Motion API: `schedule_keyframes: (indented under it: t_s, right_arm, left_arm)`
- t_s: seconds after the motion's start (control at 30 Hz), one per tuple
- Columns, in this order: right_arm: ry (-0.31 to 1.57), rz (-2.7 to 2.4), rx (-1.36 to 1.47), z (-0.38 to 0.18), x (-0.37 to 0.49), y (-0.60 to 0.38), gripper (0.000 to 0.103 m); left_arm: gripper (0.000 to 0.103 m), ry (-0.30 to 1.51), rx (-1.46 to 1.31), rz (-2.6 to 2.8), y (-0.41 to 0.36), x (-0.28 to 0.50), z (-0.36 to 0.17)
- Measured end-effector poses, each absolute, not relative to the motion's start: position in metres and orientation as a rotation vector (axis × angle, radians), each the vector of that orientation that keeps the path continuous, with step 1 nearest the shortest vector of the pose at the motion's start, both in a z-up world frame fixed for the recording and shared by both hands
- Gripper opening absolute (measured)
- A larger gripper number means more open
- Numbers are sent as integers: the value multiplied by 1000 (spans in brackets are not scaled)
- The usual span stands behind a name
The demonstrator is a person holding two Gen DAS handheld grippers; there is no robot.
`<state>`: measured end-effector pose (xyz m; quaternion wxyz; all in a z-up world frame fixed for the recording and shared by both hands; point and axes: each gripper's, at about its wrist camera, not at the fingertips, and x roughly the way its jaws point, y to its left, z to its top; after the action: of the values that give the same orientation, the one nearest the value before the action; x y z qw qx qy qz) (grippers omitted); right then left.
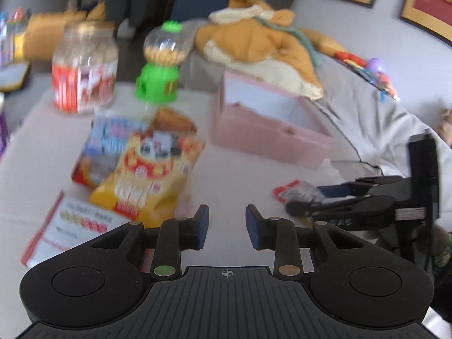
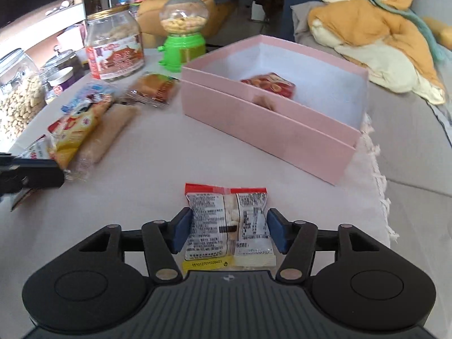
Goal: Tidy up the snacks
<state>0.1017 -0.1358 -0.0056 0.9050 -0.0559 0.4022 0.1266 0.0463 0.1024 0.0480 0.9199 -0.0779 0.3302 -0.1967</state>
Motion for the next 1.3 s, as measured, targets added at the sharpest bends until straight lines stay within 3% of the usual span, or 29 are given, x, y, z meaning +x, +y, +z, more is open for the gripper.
schedule_keyframes:
  t_s: [0.17,0.43,0.67,0.93,1.1,1.23,1.3]
  right_arm:
    - [810,255,-94,-11,101,-136,78]
    - [757,262,-70,-18,91,-141,89]
    - [744,267,-65,-20,90,-142,91]
    - [742,269,-63,-21,88,-142,92]
    - [742,267,-62,-21,88,-142,93]
    - [745,267,-60,-21,88,-142,95]
    - [744,267,-60,-22,88,-142,95]
  left_arm:
    - [33,562,-33,-216,111,50,62]
    - [34,661,178,-315,99,83,35]
    - [58,675,261,-423,85,80,29]
    - [59,673,189,-276,105,97,27]
    - [77,740,87,-226,116,114,19]
    - [77,750,31,-203,122,116,16]
    - [70,767,28,-226,117,114,16]
